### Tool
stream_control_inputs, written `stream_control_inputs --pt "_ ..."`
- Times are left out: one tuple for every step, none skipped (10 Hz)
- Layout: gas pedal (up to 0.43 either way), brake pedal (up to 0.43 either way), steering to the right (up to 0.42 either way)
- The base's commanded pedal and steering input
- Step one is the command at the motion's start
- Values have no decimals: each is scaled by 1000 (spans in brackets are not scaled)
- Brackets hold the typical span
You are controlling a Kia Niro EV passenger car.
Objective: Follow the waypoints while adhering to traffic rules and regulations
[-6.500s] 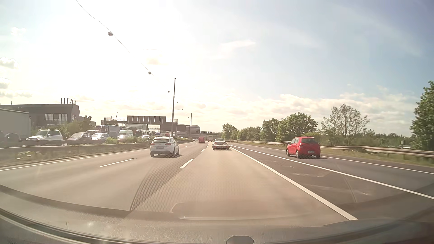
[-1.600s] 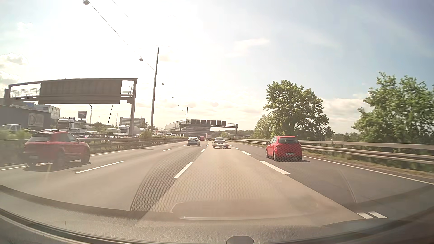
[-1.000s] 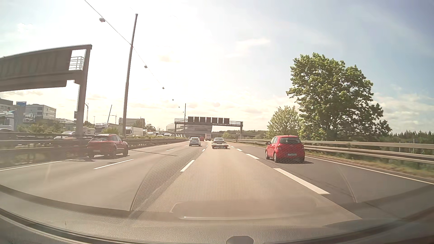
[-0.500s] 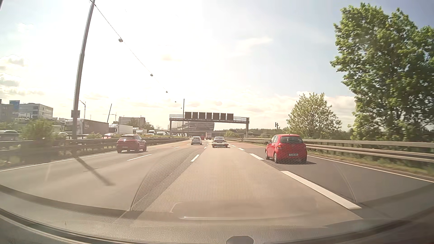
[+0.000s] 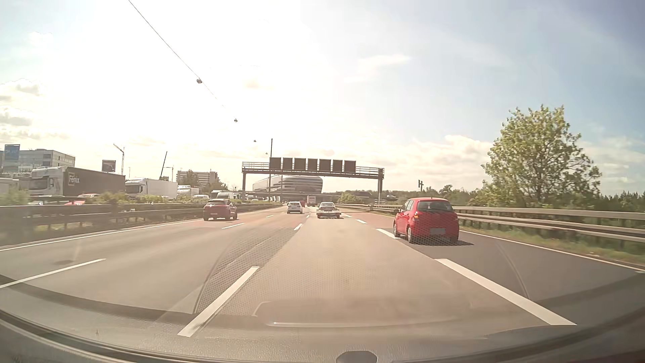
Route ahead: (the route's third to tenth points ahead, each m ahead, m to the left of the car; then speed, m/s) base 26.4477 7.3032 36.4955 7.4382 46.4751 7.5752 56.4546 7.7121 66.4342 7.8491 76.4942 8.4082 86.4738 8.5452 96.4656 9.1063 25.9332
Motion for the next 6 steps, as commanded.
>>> stream_control_inputs --pt "0 226 -7" --pt "0 244 -7" --pt "0 250 -6" --pt "0 250 -4" --pt "0 250 -3" --pt "0 244 0"
